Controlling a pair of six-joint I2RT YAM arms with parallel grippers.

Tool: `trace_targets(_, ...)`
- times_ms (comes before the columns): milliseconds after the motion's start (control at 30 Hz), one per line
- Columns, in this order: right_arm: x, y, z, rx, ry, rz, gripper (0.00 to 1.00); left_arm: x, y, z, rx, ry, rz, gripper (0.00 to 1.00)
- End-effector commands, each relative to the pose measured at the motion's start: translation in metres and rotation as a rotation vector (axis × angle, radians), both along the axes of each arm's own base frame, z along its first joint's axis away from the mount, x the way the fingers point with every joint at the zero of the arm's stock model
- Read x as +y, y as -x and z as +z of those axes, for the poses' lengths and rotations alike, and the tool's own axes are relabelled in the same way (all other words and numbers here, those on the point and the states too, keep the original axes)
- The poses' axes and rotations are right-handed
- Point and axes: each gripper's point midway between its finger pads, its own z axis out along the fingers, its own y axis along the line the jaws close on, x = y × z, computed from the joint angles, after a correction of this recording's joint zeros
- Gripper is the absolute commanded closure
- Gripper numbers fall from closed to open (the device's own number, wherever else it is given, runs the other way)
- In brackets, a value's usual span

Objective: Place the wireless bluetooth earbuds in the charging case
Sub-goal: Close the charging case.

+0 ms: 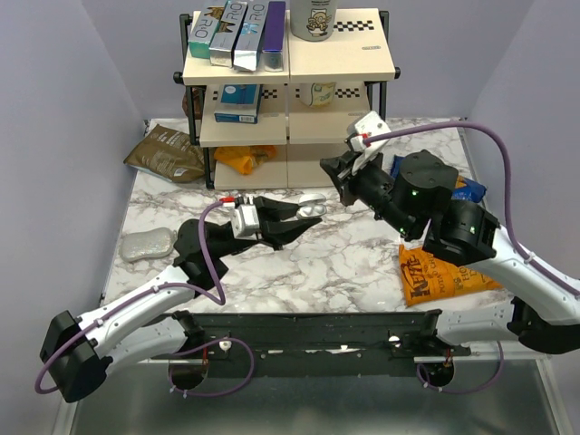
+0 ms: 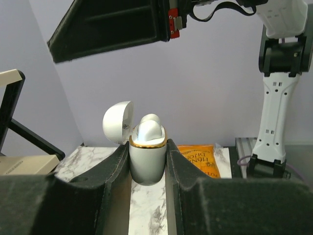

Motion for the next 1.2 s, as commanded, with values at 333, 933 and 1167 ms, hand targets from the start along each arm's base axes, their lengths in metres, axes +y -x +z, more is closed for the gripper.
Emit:
trace_targets(333,0.023,0.025,-0.042,0.141,0.119,0.173,0.99,0.0,0.002,0.006,-0.059,-0.013,0.009,1.0)
trace_targets(933,0.023,0.036,-0.069,0.207,0.146,0.215,0.99,0.001,-0.01,0.012,-0.055,0.012,0.067,1.0)
trace_targets(1167,0.02,0.039,-0.075,0.223,0.143,0.214,0.99,0.003,-0.013,0.015,-0.055,0.023,0.088,1.0)
